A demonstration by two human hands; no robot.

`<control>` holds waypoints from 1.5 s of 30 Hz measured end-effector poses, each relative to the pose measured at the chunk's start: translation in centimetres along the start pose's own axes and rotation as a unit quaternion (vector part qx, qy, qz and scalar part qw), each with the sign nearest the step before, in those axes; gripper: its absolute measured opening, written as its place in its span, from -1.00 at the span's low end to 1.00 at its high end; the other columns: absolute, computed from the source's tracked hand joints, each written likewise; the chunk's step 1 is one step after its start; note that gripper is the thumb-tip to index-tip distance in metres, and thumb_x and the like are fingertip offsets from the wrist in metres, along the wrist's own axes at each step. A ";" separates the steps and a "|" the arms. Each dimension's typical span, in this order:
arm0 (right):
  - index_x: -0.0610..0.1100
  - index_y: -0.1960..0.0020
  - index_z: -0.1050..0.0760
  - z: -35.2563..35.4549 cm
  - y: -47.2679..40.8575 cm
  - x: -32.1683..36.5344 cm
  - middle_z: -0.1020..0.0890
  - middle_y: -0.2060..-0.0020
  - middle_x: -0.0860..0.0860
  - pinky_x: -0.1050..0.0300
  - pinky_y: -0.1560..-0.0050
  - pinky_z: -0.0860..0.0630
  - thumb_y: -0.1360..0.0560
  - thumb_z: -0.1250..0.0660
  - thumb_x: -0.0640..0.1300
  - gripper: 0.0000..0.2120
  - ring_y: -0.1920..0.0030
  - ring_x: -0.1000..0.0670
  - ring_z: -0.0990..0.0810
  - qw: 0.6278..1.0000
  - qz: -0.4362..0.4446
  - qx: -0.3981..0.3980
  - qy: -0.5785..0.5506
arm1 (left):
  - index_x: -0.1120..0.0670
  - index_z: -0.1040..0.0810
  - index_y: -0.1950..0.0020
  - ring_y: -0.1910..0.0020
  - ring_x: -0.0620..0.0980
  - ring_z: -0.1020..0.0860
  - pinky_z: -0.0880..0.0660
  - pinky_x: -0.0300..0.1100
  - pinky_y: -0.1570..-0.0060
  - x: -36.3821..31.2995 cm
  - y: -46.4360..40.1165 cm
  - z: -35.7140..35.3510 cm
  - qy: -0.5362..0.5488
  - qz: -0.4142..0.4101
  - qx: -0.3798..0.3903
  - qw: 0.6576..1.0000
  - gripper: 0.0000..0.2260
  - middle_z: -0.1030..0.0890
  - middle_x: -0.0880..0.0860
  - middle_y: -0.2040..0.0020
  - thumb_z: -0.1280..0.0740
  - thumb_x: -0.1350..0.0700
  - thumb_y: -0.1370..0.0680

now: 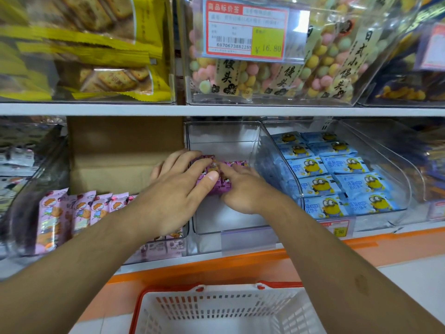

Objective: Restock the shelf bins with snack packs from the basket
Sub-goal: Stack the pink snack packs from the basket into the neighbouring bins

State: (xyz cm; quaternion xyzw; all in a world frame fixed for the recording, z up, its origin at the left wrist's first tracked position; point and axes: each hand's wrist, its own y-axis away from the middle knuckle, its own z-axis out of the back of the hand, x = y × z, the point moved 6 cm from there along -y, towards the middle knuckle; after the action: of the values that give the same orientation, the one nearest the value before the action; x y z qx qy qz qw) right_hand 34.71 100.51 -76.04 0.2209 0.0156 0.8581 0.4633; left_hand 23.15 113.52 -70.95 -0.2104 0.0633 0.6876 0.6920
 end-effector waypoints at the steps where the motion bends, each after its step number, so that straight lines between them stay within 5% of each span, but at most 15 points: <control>1: 0.34 -0.65 0.10 0.2 0.3 -0.2 -0.04 -0.70 -0.02 -0.19 -0.65 0.01 -0.52 -0.28 0.08 -0.16 -0.67 -0.18 0.09 1.000 -0.013 -0.004 0.006 | -0.20 -0.24 -0.59 -0.58 -0.19 -0.01 -0.03 0.01 -0.54 0.0 0.0 0.0 0.000 0.001 0.001 1.000 -0.34 -0.20 -0.24 -0.53 0.25 -0.38 -0.59; 10: 0.38 -0.65 0.07 -0.6 0.0 -1.1 0.02 -0.70 -0.03 -0.20 -0.65 0.04 -0.62 -0.21 0.29 -0.30 -0.68 -0.17 0.13 1.000 -0.014 0.022 0.013 | -0.20 -0.13 -0.64 -0.59 -0.21 0.05 0.06 -0.10 -0.53 -0.2 0.3 0.3 0.007 0.016 0.016 1.000 -0.36 -0.11 -0.20 -0.59 0.22 -0.37 -0.61; 13: 0.32 -0.67 0.02 0.4 0.2 -1.2 -0.04 -0.70 -0.07 -0.18 -0.65 -0.03 -0.61 -0.24 0.24 -0.28 -0.68 -0.19 0.05 1.000 -0.031 -0.001 -0.003 | -0.19 -0.14 -0.64 -0.60 -0.19 0.03 0.07 -0.12 -0.53 -0.3 1.4 1.5 0.024 0.025 0.021 0.999 -0.37 -0.09 -0.15 -0.61 0.18 -0.36 -0.60; 17: 0.08 -0.54 -0.36 3.2 2.6 1.4 -0.42 -0.47 -0.14 -0.06 -0.51 -0.29 -0.65 -0.25 0.03 -0.54 -0.52 -0.24 -0.29 0.998 0.000 -0.058 -0.006 | -0.13 -0.24 -0.60 -0.60 -0.09 -0.05 -0.03 -0.06 -0.54 1.1 3.9 4.5 -0.002 0.044 0.025 0.999 -0.50 -0.13 -0.09 -0.60 0.00 -0.25 -0.69; 21: -0.16 -0.46 -0.43 5.7 6.5 5.1 -0.44 -0.38 -0.17 -0.07 -0.41 -0.41 -0.63 -0.28 -0.12 -0.59 -0.39 -0.21 -0.42 0.989 0.015 -0.149 0.014 | 0.01 -0.42 -0.49 -0.48 0.07 -0.31 -0.31 -0.02 -0.47 5.6 7.6 8.8 -0.055 0.104 -0.027 0.993 -0.60 -0.33 -0.03 -0.49 -0.31 0.09 -0.64; 26: -0.15 -0.37 -0.47 4.6 11.7 13.0 -0.49 -0.27 -0.10 -0.15 -0.26 -0.52 -0.51 -0.30 -0.30 -0.57 -0.25 -0.16 -0.50 0.961 0.154 -0.227 0.040 | 0.08 -0.44 -0.51 -0.42 0.12 -0.43 -0.42 -0.01 -0.40 10.3 12.5 11.3 -0.083 0.187 -0.018 0.979 -0.50 -0.40 0.04 -0.49 -0.39 0.14 -0.57; 33: -0.14 -0.50 -0.37 -3.7 11.0 18.8 -0.40 -0.39 -0.11 -0.08 -0.44 -0.41 -0.56 -0.26 -0.22 -0.50 -0.41 -0.16 -0.39 0.970 0.202 -0.091 0.095 | -0.06 -0.38 -0.54 -0.56 0.02 -0.27 -0.03 0.01 -0.61 9.9 11.2 10.2 -0.130 0.118 0.050 0.983 -0.47 -0.36 -0.02 -0.54 -0.26 0.07 -0.55; 37: -0.07 -0.59 -0.22 -5.5 8.9 18.9 -0.24 -0.52 -0.26 -0.25 -0.55 -0.21 -0.69 -0.04 0.02 -0.51 -0.53 -0.32 -0.20 0.981 0.104 -0.055 0.154 | -0.07 -0.41 -0.50 -0.48 0.13 -0.36 -0.36 0.04 -0.43 9.6 10.1 7.9 -0.102 0.084 0.080 0.988 -0.38 -0.43 0.06 -0.44 -0.01 -0.18 -0.47; 40: -0.01 -0.61 -0.15 -6.6 7.6 18.4 -0.14 -0.60 -0.27 -0.34 -0.56 -0.15 -0.68 -0.02 0.07 -0.48 -0.58 -0.40 -0.09 0.991 0.047 -0.012 0.122 | -0.06 -0.37 -0.52 -0.44 0.16 -0.39 -0.34 0.07 -0.38 10.3 10.1 5.7 -0.160 0.072 0.123 0.977 -0.20 -0.44 0.04 -0.43 0.24 -0.26 -0.39; 45: -0.05 -0.65 -0.09 -6.9 7.2 18.4 -0.12 -0.61 -0.30 -0.36 -0.58 -0.07 -0.68 0.02 0.06 -0.44 -0.60 -0.41 -0.02 0.994 0.010 0.021 0.102 | -0.10 -0.44 -0.40 -0.33 0.13 -0.48 -0.31 0.04 -0.27 10.1 10.1 5.6 -0.159 0.066 0.147 0.974 -0.30 -0.53 0.00 -0.30 0.21 -0.24 -0.42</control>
State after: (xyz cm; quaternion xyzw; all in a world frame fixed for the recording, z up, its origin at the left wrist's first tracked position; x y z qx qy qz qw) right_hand 17.63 112.43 -73.86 0.1418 0.0786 0.8804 0.4458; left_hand 12.63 124.61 -71.75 0.0098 0.0665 0.7393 0.6700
